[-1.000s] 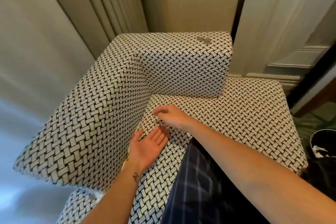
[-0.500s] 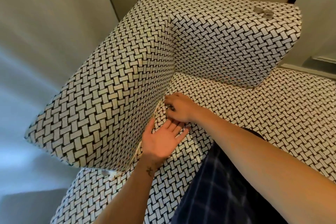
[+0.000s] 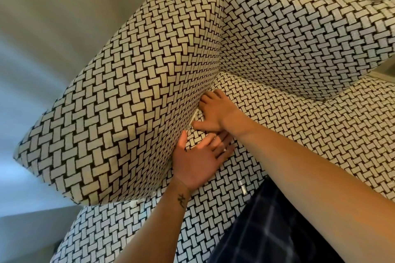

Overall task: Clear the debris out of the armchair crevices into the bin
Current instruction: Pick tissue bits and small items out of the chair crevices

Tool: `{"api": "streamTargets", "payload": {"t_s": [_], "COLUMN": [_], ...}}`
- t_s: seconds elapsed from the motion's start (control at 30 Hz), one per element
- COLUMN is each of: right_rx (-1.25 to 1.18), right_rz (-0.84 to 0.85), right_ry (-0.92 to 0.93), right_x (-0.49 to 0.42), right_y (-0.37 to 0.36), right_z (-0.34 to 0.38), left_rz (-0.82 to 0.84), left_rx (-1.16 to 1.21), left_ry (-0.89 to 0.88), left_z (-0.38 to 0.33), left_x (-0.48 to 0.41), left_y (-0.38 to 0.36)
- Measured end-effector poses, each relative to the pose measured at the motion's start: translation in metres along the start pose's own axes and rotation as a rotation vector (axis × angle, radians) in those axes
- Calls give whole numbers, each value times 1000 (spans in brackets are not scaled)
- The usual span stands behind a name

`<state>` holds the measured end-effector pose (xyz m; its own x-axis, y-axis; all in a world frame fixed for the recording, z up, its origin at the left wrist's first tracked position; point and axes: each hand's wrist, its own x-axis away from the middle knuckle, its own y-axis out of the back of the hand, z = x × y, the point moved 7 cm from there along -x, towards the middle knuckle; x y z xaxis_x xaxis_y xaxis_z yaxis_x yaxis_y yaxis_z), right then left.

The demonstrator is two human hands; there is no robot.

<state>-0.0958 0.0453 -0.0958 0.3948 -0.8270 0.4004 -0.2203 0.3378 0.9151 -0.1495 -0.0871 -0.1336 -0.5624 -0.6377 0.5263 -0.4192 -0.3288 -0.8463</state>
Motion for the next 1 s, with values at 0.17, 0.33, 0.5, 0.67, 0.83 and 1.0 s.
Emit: {"api": "streamTargets", "payload": {"t_s": [0.17, 0.33, 0.5, 0.67, 0.83, 1.0], "right_rx": [-80, -195, -310, -380, -337, -457], "right_rz": [66, 75, 85, 105, 117, 84], "right_ry": [-57, -102, -74, -75, -88, -87], "right_x": [-13, -14, -9, -11, -13, -13], "right_y": [-7, -10, -2, -2, 0, 2], "right_z": [1, 1, -7, -14, -11, -16], "left_rz": [-27, -33, -66, -62, -90, -62], "left_rx": [2, -5, -18, -112, -106, -67], "left_ry": [-15, -1, -26, -21, 12, 37], "left_z": [1, 1, -2, -7, -5, -4], "left_x": [0, 4, 21, 20, 14, 14], "left_y": [0, -3, 12, 15, 13, 13]}}
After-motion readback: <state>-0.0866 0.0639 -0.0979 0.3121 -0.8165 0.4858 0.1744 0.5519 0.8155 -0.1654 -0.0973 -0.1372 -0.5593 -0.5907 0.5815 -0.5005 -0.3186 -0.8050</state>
